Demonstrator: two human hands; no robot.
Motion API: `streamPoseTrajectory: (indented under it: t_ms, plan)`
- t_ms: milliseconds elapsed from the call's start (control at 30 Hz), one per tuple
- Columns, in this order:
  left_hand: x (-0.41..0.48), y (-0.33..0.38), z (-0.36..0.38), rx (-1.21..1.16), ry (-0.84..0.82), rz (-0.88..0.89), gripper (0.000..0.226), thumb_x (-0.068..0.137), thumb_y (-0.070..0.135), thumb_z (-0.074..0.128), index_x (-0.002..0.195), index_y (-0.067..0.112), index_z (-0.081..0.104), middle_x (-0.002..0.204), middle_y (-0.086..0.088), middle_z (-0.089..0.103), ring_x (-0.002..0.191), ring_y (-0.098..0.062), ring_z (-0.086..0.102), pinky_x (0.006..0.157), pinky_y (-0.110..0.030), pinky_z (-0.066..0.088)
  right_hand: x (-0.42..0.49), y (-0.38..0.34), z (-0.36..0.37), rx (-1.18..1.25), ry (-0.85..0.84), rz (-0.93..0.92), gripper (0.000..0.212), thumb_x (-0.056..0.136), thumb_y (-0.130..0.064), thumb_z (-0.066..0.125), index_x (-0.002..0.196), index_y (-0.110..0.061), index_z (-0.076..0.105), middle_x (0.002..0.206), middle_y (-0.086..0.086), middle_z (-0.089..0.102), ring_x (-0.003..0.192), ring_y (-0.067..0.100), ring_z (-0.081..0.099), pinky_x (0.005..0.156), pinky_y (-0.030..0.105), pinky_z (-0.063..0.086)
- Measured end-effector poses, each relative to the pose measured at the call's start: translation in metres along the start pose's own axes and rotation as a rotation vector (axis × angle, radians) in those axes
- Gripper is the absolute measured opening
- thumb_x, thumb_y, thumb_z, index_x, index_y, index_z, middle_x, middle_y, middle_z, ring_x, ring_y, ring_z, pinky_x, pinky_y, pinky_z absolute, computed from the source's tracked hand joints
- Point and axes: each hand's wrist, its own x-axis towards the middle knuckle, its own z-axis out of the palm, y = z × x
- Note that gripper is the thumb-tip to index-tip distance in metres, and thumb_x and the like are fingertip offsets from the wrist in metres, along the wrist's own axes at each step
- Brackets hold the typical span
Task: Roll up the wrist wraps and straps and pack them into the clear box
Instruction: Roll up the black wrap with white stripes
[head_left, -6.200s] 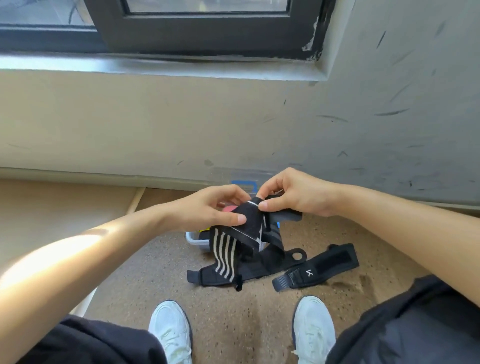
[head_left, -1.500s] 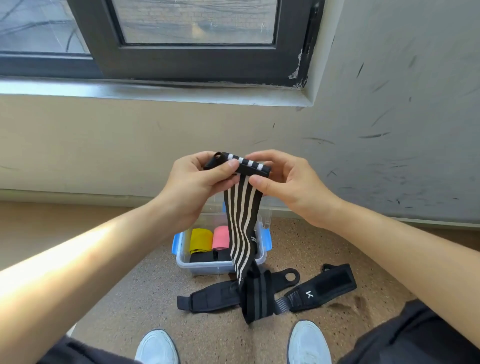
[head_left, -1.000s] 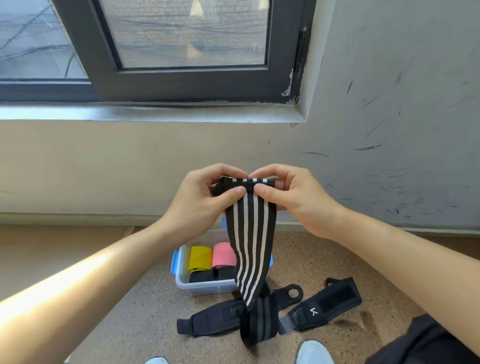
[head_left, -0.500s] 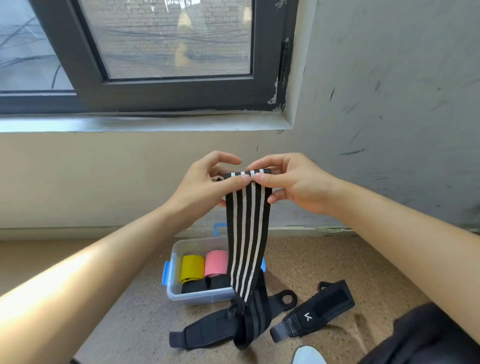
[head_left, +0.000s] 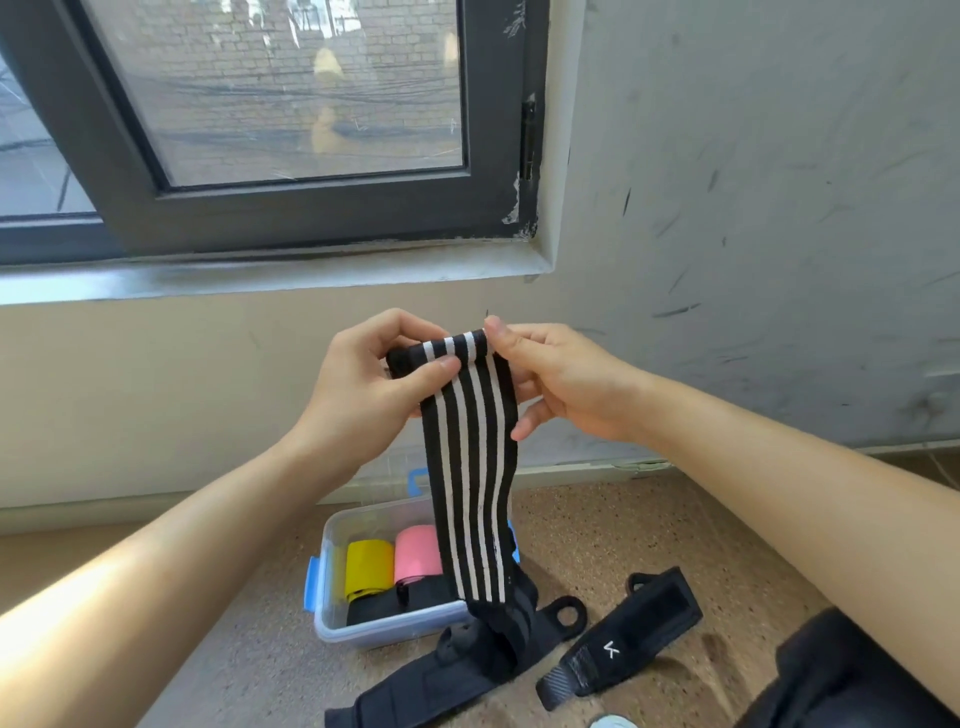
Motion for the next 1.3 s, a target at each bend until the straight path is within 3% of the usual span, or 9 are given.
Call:
streamPoseTrajectory:
  t_ms: [100, 167, 267, 400, 500, 700, 967, 1100, 1300]
  plan:
    - [0.003, -0.007, 0.0, 0.16, 0.005, 0.147, 0.011, 0.089, 0.012, 0.076, 0.097, 0.014, 0.07, 0.087, -0.002, 0.069, 0.083, -0.022, 0.069, 0.071, -0.048, 0.06, 0.007, 0.003, 0.0, 0.023, 0.041, -0.036, 0.043, 0.104, -0.043, 0.05, 0.119, -0.007, 0.066, 0.101, 0.016, 0.072, 0.081, 0.019, 0.073, 0.049, 0.023, 0.055]
    - [0.005, -0.011, 0.002, 0.19, 0.009, 0.168, 0.011, 0.088, 0.01, 0.077, 0.097, 0.012, 0.07, 0.086, 0.002, 0.069, 0.083, -0.021, 0.068, 0.073, -0.047, 0.058, 0.01, 0.005, -0.001, 0.059, 0.076, -0.048, 0.036, 0.103, -0.034, 0.055, 0.118, -0.003, 0.066, 0.087, 0.006, 0.068, 0.068, 0.012, 0.068, 0.044, 0.02, 0.049]
    - [0.006, -0.009, 0.005, 0.091, -0.034, 0.03, 0.017, 0.088, 0.009, 0.076, 0.103, 0.014, 0.07, 0.092, -0.003, 0.07, 0.082, -0.02, 0.071, 0.065, -0.037, 0.062, 0.014, 0.008, -0.003, 0.078, 0.108, -0.057, 0.029, 0.102, -0.023, 0.06, 0.117, 0.001, 0.067, 0.08, 0.003, 0.064, 0.061, 0.01, 0.061, 0.044, 0.019, 0.043]
    - [0.012, -0.008, 0.007, -0.192, -0.056, -0.353, 0.03, 0.091, 0.027, 0.073, 0.119, 0.021, 0.066, 0.098, -0.003, 0.075, 0.067, -0.011, 0.071, 0.057, -0.026, 0.059, 0.018, 0.011, -0.006, 0.076, 0.139, -0.061, 0.019, 0.1, -0.017, 0.063, 0.114, -0.007, 0.069, 0.086, 0.006, 0.065, 0.067, 0.012, 0.061, 0.048, 0.021, 0.044]
    - [0.014, -0.013, 0.002, -0.161, -0.132, -0.467, 0.026, 0.094, 0.038, 0.069, 0.112, 0.019, 0.073, 0.095, -0.001, 0.076, 0.067, -0.011, 0.068, 0.056, -0.024, 0.053, 0.017, 0.015, -0.007, 0.065, 0.136, -0.057, 0.017, 0.099, -0.014, 0.064, 0.115, -0.008, 0.068, 0.088, 0.003, 0.067, 0.073, 0.013, 0.063, 0.05, 0.022, 0.047]
    - [0.01, -0.014, 0.001, -0.389, -0.187, -0.483, 0.027, 0.094, 0.022, 0.069, 0.116, 0.007, 0.07, 0.101, -0.012, 0.075, 0.088, -0.023, 0.076, 0.065, -0.025, 0.061, 0.012, 0.023, -0.002, -0.003, 0.208, -0.143, 0.02, 0.096, -0.007, 0.066, 0.116, -0.008, 0.07, 0.096, 0.005, 0.074, 0.083, 0.013, 0.072, 0.055, 0.021, 0.054]
    - [0.006, -0.02, -0.001, -0.329, -0.255, -0.397, 0.024, 0.097, 0.02, 0.066, 0.119, 0.013, 0.073, 0.111, -0.012, 0.077, 0.104, -0.023, 0.075, 0.081, -0.032, 0.059, 0.007, 0.036, 0.01, -0.005, 0.314, -0.271, 0.029, 0.085, 0.004, 0.075, 0.105, -0.017, 0.077, 0.096, 0.005, 0.08, 0.088, 0.021, 0.077, 0.056, 0.026, 0.06]
    - [0.004, -0.023, -0.004, -0.262, -0.209, -0.333, 0.02, 0.096, 0.015, 0.068, 0.115, 0.014, 0.073, 0.106, -0.014, 0.077, 0.099, -0.024, 0.076, 0.083, -0.032, 0.062, 0.005, 0.032, 0.01, -0.034, 0.233, -0.222, 0.03, 0.087, -0.002, 0.076, 0.114, -0.015, 0.075, 0.102, 0.007, 0.079, 0.092, 0.023, 0.077, 0.058, 0.029, 0.062]
    - [0.002, -0.029, -0.002, -0.021, -0.097, -0.057, 0.019, 0.093, 0.011, 0.072, 0.112, 0.016, 0.074, 0.1, -0.005, 0.076, 0.095, -0.016, 0.075, 0.083, -0.035, 0.063, 0.007, 0.029, 0.012, 0.099, 0.009, -0.004, 0.048, 0.095, -0.046, 0.056, 0.127, -0.012, 0.068, 0.115, 0.013, 0.074, 0.106, 0.028, 0.072, 0.064, 0.031, 0.062]
